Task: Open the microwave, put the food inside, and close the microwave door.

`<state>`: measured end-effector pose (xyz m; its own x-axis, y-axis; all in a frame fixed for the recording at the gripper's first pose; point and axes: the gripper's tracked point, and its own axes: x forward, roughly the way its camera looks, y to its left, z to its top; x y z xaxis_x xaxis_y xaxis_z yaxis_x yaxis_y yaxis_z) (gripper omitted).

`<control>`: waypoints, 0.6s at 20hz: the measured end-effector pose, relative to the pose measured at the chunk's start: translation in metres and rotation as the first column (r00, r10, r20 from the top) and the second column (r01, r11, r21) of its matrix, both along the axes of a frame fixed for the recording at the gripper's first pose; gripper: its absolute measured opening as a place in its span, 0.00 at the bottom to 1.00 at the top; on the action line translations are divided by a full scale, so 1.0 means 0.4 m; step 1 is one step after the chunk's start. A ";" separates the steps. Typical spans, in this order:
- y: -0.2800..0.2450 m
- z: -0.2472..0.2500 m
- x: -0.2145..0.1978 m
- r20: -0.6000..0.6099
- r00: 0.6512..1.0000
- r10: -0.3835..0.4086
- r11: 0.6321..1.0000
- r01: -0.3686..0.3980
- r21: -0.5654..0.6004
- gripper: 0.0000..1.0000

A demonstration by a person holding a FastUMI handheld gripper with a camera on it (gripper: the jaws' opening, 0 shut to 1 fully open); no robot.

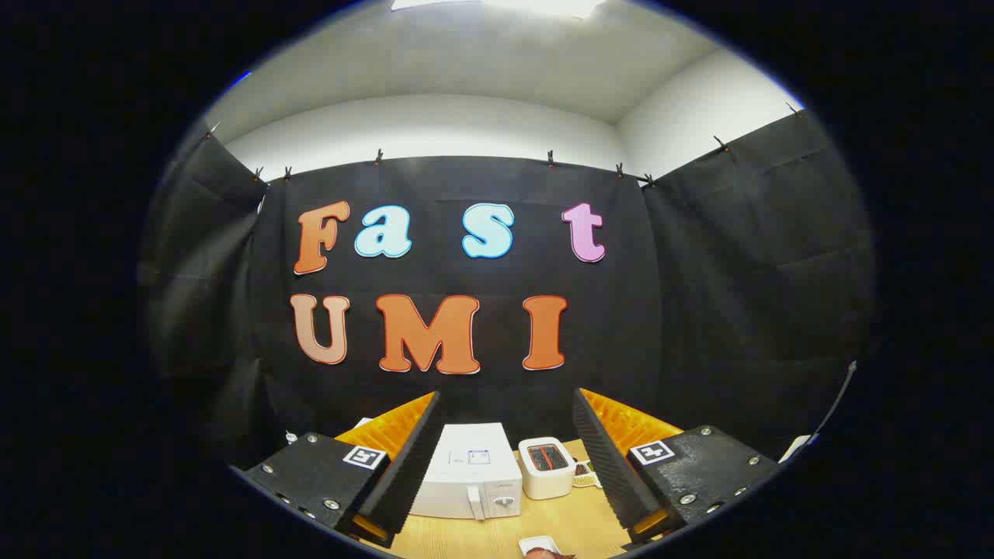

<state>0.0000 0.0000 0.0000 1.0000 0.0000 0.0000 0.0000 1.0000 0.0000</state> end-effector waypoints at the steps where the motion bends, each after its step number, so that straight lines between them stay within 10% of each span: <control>1: 0.008 0.001 -0.005 -0.005 1.000 -0.002 1.000 0.002 -0.003 0.98; 12: 0.009 0.008 -0.025 -0.018 1.000 0.003 1.000 -0.002 0.022 0.98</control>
<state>-0.0099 0.0038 0.0034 0.9998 0.0027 -0.0183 -0.0023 0.9998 0.0216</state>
